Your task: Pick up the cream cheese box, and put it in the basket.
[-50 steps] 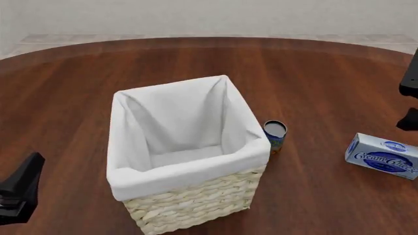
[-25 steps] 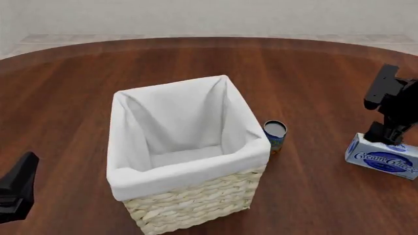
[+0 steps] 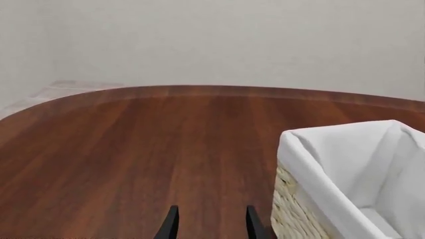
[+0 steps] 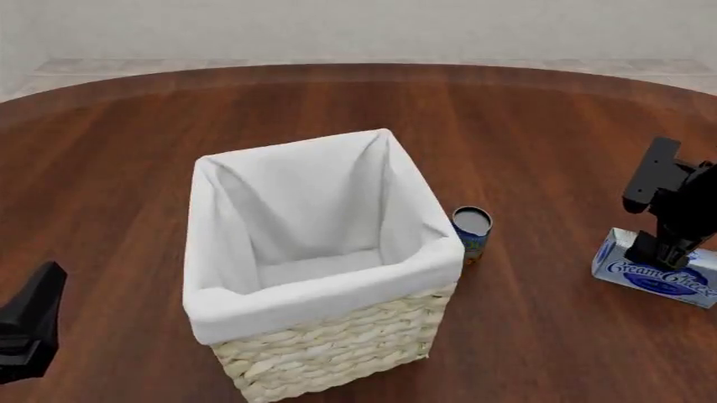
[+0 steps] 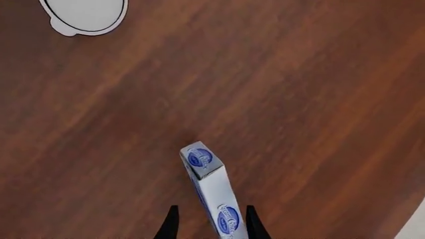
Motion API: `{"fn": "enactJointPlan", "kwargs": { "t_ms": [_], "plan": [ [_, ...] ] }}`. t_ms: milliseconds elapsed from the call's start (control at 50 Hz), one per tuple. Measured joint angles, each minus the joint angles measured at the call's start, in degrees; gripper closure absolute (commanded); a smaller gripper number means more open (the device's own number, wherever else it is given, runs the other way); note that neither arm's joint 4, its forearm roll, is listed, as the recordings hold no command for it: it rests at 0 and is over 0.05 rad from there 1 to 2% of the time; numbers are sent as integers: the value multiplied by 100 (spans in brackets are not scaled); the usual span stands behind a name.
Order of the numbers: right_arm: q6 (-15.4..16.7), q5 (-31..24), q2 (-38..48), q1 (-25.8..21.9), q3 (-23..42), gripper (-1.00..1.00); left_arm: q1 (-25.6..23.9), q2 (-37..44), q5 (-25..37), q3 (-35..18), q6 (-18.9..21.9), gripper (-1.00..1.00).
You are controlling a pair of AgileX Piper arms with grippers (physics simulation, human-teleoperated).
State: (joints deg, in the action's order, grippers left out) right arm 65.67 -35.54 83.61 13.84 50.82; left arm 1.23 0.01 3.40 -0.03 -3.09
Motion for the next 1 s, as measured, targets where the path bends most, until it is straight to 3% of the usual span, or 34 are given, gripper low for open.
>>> {"fn": "enactJointPlan", "kwargs": {
  "t_ms": [220,1000],
  "plan": [
    [247,183,34,171,-38,-100,-28,0,31,0,-23,-100],
    [588,539,512,602,-80,-100,-135,2,164,0,6,-100]
  ]
}}
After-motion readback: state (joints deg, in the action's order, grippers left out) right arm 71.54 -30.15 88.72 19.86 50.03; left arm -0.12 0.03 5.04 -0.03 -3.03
